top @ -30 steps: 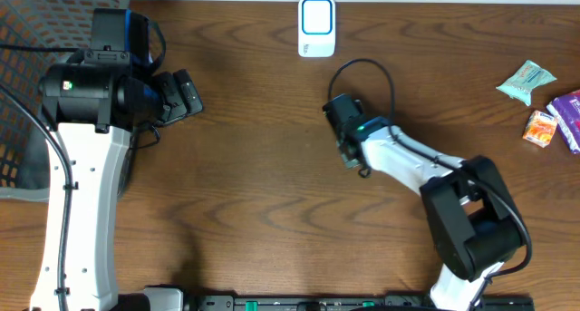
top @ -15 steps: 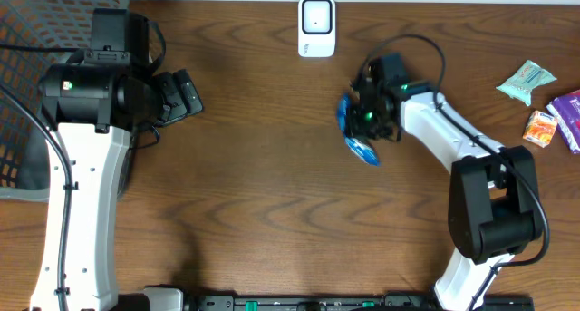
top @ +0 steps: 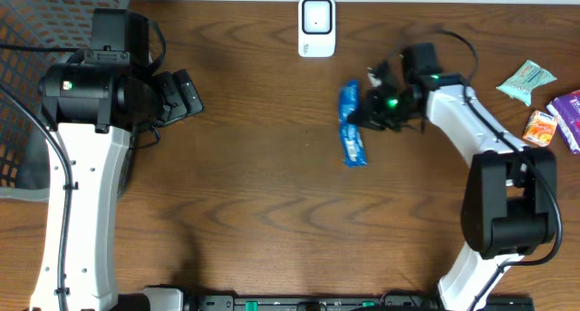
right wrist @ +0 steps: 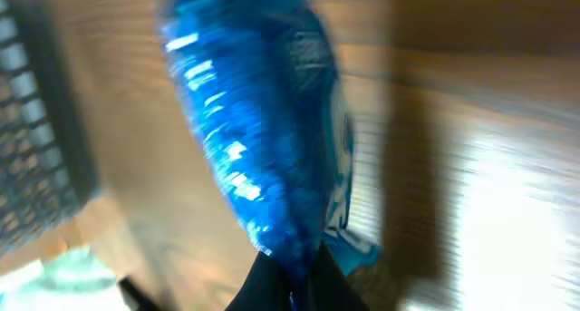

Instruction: Scan the item barcode

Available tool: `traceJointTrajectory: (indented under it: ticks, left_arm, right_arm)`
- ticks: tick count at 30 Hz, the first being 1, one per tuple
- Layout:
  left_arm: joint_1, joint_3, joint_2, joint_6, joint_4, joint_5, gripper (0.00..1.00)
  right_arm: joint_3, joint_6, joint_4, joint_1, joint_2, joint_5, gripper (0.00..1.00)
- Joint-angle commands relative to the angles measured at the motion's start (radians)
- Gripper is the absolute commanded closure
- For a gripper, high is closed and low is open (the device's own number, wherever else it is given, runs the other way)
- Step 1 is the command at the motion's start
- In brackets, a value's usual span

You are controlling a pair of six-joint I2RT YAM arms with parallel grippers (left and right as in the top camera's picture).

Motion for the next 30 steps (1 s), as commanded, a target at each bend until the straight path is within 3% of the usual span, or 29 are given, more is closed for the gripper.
traceJointTrajectory:
  ticks: [1,2,7,10,18,23,30]
  left_arm:
    - [0.004,0.003,0.005,0.006,-0.003,-0.016,0.02]
    - [0.004,0.002,0.005,0.006,-0.002,-0.016,0.02]
    - [0.004,0.003,0.005,0.006,-0.003,-0.016,0.02]
    - [0.004,0.003,0.005,0.006,-0.003,-0.016,0.02]
    - [0.004,0.003,0.005,0.006,-0.003,-0.016,0.02]
    - [0.004,0.003,0.005,0.006,-0.003,-0.016,0.02]
    - [0.004,0.003,0.005,0.006,-0.002,-0.016,0.02]
  right_arm:
    - [-0.068,0.008,0.005,-0.063,0.006,0.108,0.99]
    - [-0.084,-0.010,0.008,-0.081,0.006,0.115,0.96]
    - [-0.102,-0.032,-0.038,-0.175,0.005,0.227,0.46]
    - [-0.070,-0.040,-0.103,-0.219,0.005,0.228,0.36]
    - [0.076,-0.073,-0.300,-0.214,-0.002,0.227,0.39]
    - [0.081,-0.089,-0.335,-0.150,0.000,0.275,0.63]
    - [0.048,0.085,-0.370,-0.078,0.000,0.602,0.86]
